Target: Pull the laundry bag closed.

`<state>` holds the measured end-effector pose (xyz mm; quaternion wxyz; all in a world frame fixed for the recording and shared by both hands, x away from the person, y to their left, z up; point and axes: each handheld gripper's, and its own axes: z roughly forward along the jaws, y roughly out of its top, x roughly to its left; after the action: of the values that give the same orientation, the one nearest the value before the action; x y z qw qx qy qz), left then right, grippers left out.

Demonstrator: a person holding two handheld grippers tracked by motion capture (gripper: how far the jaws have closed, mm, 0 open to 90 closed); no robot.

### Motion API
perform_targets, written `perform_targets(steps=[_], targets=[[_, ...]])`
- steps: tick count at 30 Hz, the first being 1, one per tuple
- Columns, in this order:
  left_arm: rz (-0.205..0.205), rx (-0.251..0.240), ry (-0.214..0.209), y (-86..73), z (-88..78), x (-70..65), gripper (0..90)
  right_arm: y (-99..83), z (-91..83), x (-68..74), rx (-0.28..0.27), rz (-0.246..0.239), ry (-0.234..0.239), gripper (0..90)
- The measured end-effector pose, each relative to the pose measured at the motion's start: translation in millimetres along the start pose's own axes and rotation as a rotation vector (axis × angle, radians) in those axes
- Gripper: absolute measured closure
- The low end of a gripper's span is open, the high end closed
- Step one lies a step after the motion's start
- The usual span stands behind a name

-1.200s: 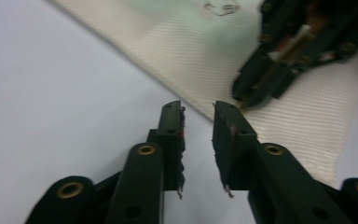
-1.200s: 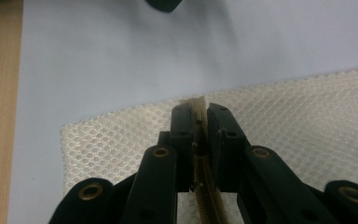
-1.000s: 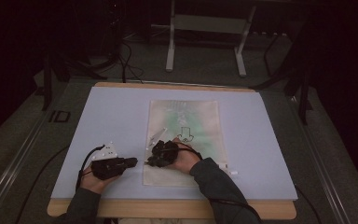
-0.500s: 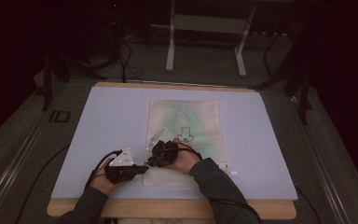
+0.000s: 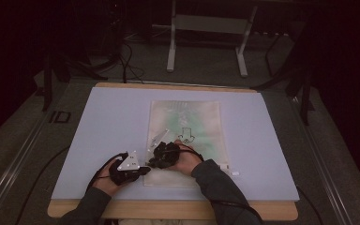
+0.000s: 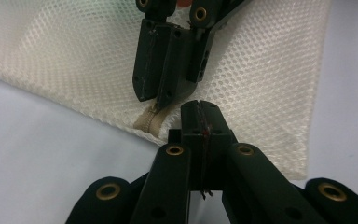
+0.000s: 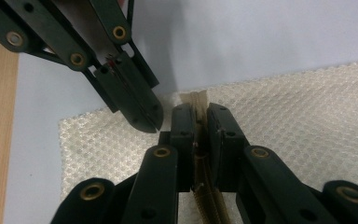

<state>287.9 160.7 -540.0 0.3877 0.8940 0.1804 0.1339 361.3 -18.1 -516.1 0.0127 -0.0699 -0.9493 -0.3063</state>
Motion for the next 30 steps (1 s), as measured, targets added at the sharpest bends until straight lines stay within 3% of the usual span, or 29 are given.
perform_targets(steps=[17, 30], targets=[[-0.022, 0.014, -0.004, 0.6, 0.6, 0.7, 90.0, -7.8, -5.9, 3.4, -0.001, -0.033, -0.025, 82.0], [0.012, -0.014, 0.013, -1.2, 0.2, 0.6, 89.4, -9.8, -3.2, 1.7, -0.010, -0.028, -0.014, 82.1]])
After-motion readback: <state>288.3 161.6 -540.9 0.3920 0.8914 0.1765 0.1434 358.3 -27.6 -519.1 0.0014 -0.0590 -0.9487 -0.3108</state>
